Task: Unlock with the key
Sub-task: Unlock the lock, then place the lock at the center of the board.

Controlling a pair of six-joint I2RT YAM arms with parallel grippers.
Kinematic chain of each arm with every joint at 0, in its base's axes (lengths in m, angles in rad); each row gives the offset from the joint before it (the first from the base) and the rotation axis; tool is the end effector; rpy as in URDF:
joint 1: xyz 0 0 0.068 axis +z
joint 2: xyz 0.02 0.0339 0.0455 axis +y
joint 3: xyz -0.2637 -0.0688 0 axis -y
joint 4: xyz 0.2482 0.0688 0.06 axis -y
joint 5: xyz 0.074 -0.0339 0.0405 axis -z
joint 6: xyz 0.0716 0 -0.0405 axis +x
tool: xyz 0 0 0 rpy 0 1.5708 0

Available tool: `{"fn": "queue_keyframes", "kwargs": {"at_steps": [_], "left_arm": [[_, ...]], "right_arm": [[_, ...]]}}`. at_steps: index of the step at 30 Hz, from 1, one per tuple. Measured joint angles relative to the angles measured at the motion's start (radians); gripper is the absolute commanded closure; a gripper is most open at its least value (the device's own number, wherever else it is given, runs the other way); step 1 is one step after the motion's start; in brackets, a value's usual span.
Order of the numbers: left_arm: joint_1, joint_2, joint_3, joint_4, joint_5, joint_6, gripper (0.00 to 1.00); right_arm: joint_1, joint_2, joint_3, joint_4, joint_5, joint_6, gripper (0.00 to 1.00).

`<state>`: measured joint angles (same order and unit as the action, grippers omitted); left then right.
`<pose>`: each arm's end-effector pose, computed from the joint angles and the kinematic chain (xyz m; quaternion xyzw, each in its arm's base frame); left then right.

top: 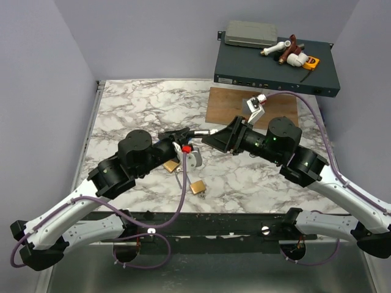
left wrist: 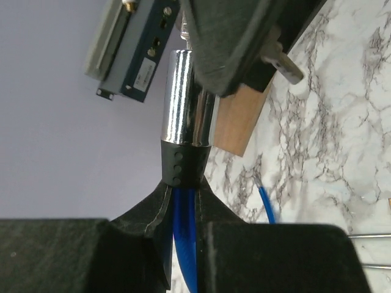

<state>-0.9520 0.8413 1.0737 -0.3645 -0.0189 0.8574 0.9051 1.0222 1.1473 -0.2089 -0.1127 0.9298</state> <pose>0.1266 -0.1754 0.4065 0.5876 0.4697 -0.0241 0.6585 0.1579 0.2141 0.4169 -0.0290 0.7354 0.5618 0.3779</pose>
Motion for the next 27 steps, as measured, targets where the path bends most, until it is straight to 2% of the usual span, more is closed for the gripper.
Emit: {"fn": "queue_keyframes", "kwargs": {"at_steps": [3,6,9,13,18,22,24,27], "left_arm": [[0.065,0.057,0.018,-0.011,0.045,-0.077,0.96],[0.15,0.1,0.006,-0.056,0.079,-0.094,0.92],[0.18,0.115,-0.055,-0.086,0.091,-0.068,0.88],[0.163,0.146,-0.154,-0.13,0.126,-0.026,0.84],[0.122,0.225,-0.231,-0.166,0.14,0.035,0.65],[0.091,0.34,-0.229,-0.207,0.134,0.062,0.56],[0.08,0.406,-0.199,-0.229,0.128,0.055,0.42],[0.07,0.547,-0.093,-0.266,0.121,0.006,0.11]], "right_arm": [[0.003,-0.013,0.007,-0.073,0.092,-0.063,0.0],[0.003,-0.046,0.008,-0.139,0.185,-0.099,0.0],[0.003,-0.096,0.009,-0.206,0.29,-0.119,0.0],[0.003,-0.166,0.005,-0.27,0.405,-0.113,0.0],[0.003,-0.248,-0.074,-0.325,0.495,-0.064,0.0],[0.003,-0.282,-0.174,-0.366,0.543,-0.019,0.0],[0.003,-0.286,-0.219,-0.377,0.56,-0.002,0.0],[0.003,-0.269,-0.262,-0.391,0.576,0.015,0.0]]}}
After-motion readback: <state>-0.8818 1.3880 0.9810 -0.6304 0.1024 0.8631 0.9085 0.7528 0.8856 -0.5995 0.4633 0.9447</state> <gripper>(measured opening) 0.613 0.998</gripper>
